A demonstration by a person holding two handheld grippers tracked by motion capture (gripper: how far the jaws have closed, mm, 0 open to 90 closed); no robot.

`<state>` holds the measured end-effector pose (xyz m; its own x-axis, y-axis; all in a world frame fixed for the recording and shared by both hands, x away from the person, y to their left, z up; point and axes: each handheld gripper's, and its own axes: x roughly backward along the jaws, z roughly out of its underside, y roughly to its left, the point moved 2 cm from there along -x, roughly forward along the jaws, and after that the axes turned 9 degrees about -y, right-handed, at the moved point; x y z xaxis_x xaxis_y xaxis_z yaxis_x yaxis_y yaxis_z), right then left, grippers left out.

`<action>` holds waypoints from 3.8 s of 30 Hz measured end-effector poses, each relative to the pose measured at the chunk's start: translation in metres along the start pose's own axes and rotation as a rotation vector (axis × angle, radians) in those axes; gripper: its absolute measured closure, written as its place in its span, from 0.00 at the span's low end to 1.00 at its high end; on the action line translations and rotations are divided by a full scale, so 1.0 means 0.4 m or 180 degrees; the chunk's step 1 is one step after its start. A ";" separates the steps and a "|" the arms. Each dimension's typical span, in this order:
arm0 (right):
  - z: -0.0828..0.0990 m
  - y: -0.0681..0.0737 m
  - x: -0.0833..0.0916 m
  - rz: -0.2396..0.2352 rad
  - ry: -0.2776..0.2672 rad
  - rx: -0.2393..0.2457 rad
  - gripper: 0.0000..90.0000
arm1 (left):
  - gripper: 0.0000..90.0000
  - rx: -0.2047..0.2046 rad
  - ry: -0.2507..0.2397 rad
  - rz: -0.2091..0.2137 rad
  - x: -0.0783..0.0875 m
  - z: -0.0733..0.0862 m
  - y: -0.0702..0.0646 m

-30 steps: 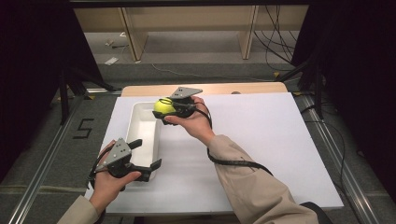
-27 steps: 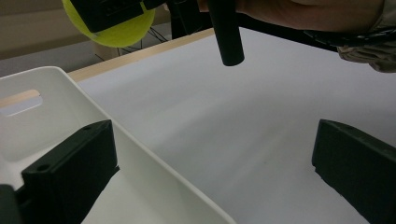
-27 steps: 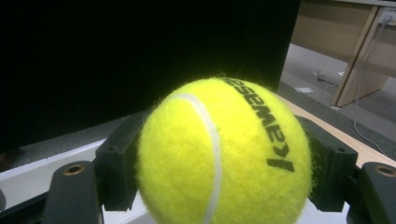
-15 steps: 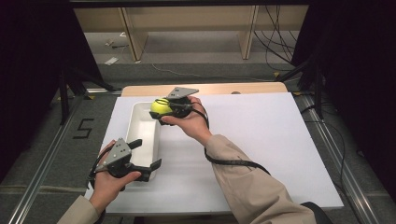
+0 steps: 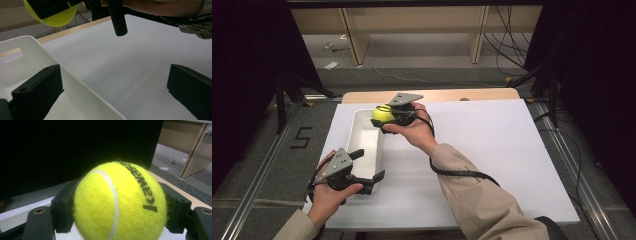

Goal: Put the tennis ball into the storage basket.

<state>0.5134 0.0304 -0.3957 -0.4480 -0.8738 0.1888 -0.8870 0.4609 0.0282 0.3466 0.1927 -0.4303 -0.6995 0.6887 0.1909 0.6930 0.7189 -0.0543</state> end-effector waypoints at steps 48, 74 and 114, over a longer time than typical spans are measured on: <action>-0.001 0.017 -0.041 -0.0040 0.0045 0.0024 0.30 | 0.00 -0.0004 0.0000 0.0002 0.000 0.000 0.000; -0.012 0.039 -0.083 -0.0116 0.0097 0.0051 0.30 | 0.00 0.0002 -0.0001 0.0012 -0.001 0.000 -0.002; -0.002 0.039 -0.131 -0.0138 0.0183 0.0034 0.30 | 0.00 0.0006 -0.0012 0.0011 0.002 -0.001 -0.001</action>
<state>0.5231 0.0835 -0.4044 -0.4024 -0.8824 0.2439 -0.9067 0.4209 0.0272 0.3459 0.1927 -0.4299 -0.6978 0.6915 0.1871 0.6951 0.7167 -0.0567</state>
